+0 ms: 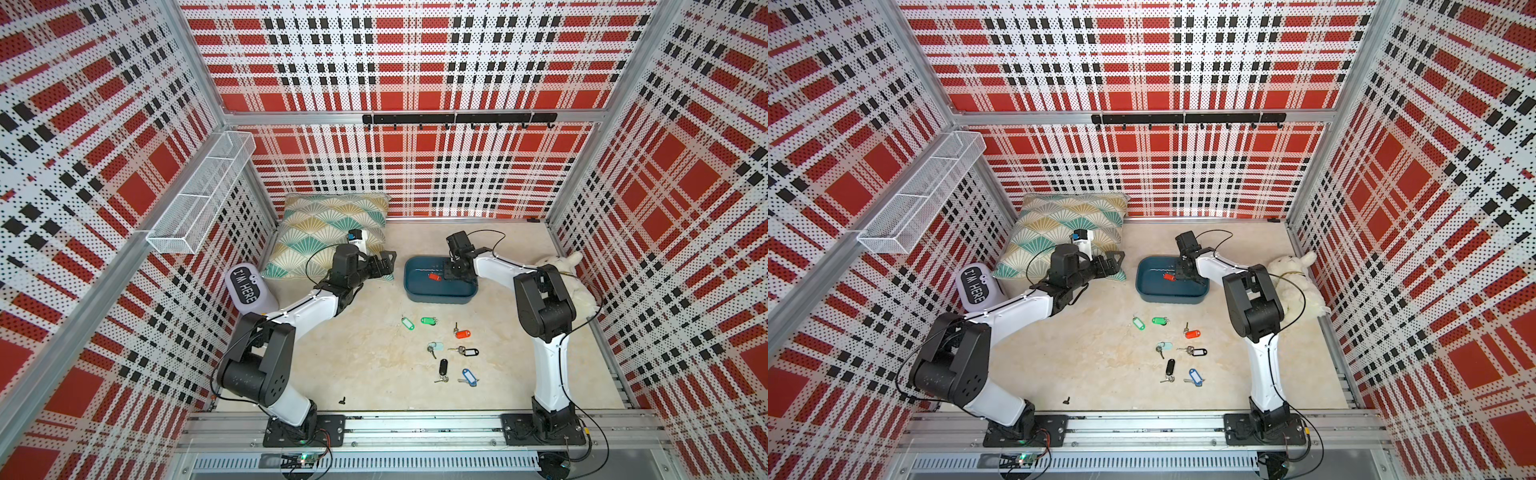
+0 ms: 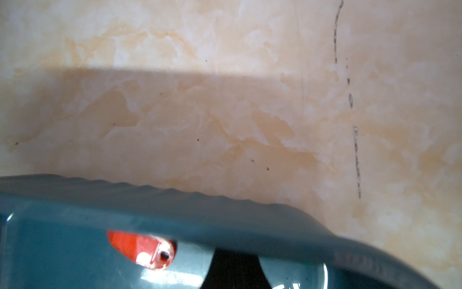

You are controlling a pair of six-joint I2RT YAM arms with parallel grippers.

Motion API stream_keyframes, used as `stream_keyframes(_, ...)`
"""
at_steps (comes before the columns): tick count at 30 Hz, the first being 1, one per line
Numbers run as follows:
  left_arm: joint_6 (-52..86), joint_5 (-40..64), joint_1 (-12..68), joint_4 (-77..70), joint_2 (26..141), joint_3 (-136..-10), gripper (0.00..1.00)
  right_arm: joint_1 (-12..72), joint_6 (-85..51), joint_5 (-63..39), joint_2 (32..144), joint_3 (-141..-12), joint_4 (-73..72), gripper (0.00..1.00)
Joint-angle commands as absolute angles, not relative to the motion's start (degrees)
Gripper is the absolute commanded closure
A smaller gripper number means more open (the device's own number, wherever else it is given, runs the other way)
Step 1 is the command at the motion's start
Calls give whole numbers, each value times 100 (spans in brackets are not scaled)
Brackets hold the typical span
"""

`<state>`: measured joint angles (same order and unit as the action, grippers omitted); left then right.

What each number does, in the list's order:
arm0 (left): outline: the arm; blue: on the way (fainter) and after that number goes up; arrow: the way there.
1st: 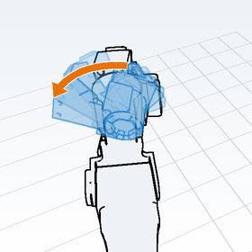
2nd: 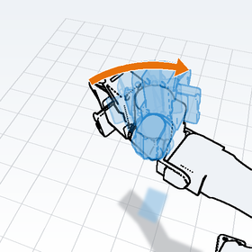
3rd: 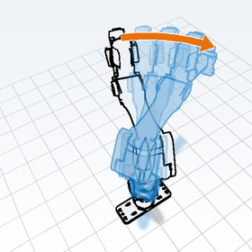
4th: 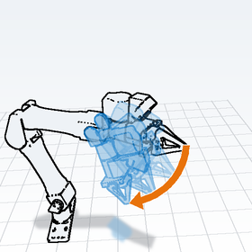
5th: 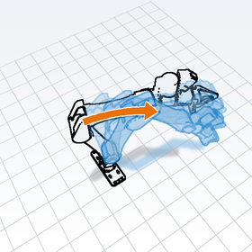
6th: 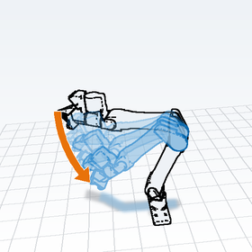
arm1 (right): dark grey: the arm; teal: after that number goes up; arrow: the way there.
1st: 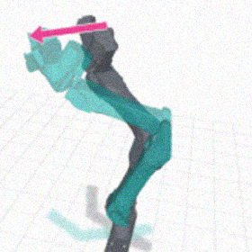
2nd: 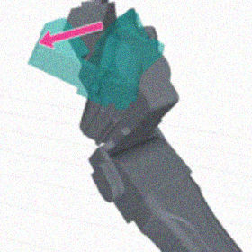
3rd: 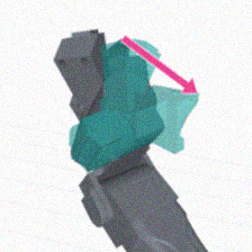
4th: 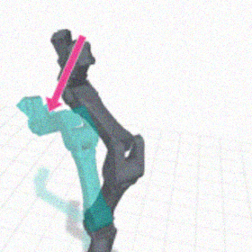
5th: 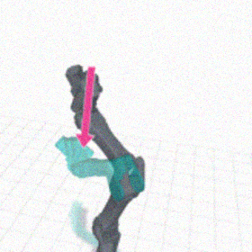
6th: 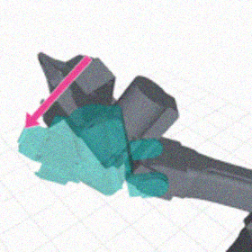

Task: Take the keys out of the storage box
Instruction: Pick up the key from the storage box, then place the key at the center of the board.

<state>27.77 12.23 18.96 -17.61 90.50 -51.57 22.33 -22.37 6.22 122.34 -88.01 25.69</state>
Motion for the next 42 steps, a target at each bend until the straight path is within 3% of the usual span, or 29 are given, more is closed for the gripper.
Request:
stream_keyframes(1,2689,1292,1854,-1898,9070,-5134,0,2233,-2182,530,11848,-8852,2661,100)
stream_keyframes(18,2712,1373,1854,-1993,9045,-5084,0,2239,-2097,-20,10990,-8462,2395,100)
stream_keyframes(24,2774,1879,1897,-2505,8940,-4894,1,2249,-2026,-942,10304,-8083,2048,100)
stream_keyframes(29,2680,2555,2086,-3203,8849,-4672,1,2314,-1942,-2435,9591,-7520,1467,100)
stream_keyframes(32,2853,2697,2094,-3426,8805,-4558,1,2625,-1623,-3146,9078,-7092,1207,100)
stream_keyframes(42,3525,2092,2001,-3621,8172,-3888,1,4333,-1047,-3178,8066,-5834,1351,100)
